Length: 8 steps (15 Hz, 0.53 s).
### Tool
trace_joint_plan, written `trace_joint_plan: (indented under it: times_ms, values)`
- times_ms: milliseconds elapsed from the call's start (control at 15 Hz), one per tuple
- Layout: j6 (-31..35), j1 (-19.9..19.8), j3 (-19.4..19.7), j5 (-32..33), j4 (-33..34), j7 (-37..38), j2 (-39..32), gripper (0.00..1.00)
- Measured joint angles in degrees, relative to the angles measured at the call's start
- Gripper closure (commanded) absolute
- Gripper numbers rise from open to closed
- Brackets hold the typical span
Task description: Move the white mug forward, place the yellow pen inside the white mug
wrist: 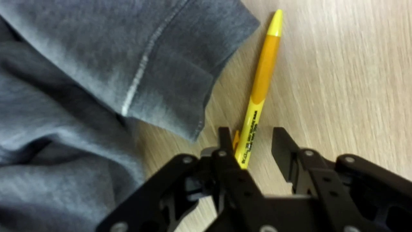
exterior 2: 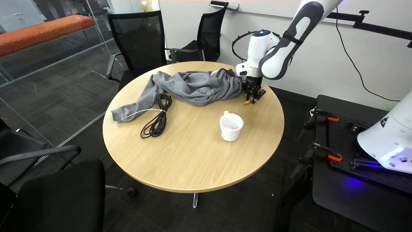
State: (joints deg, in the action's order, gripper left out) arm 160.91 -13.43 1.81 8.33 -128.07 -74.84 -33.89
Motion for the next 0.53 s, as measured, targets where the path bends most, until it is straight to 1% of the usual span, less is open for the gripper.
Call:
trace_joint_plan:
  times_ms: [67, 133, 200, 267, 333, 467, 533]
  values:
    - [0.0, 0.0, 0.0, 0.0, 0.0, 0.0, -0.2, 0.77]
    - [0.0, -0.1, 0.0, 0.0, 0.1, 0.0, -0.4, 0.8]
    - [0.0, -0.1, 0.0, 0.0, 0.2, 0.0, -0.6, 0.86]
    - [0.0, -0.1, 0.0, 0.1, 0.3, 0.0, -0.6, 0.95]
    - [0.0, -0.1, 0.0, 0.1, 0.4, 0.0, -0.6, 1.0]
    - [0.0, -0.1, 0.0, 0.1, 0.4, 0.0, -0.6, 0.96]
    - [0.0, -0.1, 0.0, 0.2, 0.4, 0.0, -0.6, 0.96]
